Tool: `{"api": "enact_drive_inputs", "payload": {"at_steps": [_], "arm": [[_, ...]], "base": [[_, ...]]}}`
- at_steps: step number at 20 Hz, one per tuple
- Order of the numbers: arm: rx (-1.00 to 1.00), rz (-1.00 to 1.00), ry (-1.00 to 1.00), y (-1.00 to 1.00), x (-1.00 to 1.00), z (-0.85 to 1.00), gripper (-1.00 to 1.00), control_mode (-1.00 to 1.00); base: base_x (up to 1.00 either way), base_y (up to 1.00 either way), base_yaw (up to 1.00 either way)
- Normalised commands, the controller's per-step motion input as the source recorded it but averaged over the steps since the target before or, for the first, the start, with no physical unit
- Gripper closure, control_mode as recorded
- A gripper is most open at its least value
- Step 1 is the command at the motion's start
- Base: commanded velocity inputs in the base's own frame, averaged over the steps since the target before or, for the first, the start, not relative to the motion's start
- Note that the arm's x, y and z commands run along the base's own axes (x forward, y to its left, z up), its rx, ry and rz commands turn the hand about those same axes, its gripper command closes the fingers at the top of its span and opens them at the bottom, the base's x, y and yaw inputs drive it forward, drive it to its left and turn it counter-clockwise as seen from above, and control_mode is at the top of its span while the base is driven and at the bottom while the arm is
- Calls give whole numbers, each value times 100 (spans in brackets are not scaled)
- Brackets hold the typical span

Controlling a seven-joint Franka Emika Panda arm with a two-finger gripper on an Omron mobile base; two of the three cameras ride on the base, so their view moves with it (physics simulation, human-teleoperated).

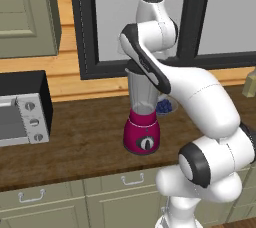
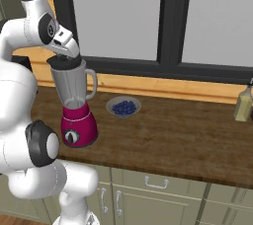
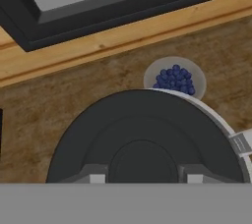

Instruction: Close the lid blender by securely placing the lid on top.

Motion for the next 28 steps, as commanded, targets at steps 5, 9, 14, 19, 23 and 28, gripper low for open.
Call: {"api": "enact_drive_inputs", "payload": {"at_steps": [5, 9, 14, 19, 23, 28], "arm": [[0, 0, 0, 1, 0, -8, 100, -100], [0, 0, 0, -3, 0, -3, 100, -100], [0, 0, 0, -9, 3, 0, 100, -100], [0, 0, 0, -9, 11, 0, 100, -100], [0, 0, 0, -10, 15, 0, 100, -100], [0, 0, 0, -2, 11, -1, 100, -100]], "base": [[0, 0, 0], [0, 0, 0], [0, 0, 0], [0, 0, 0], [0, 0, 0], [0, 0, 0]]}}
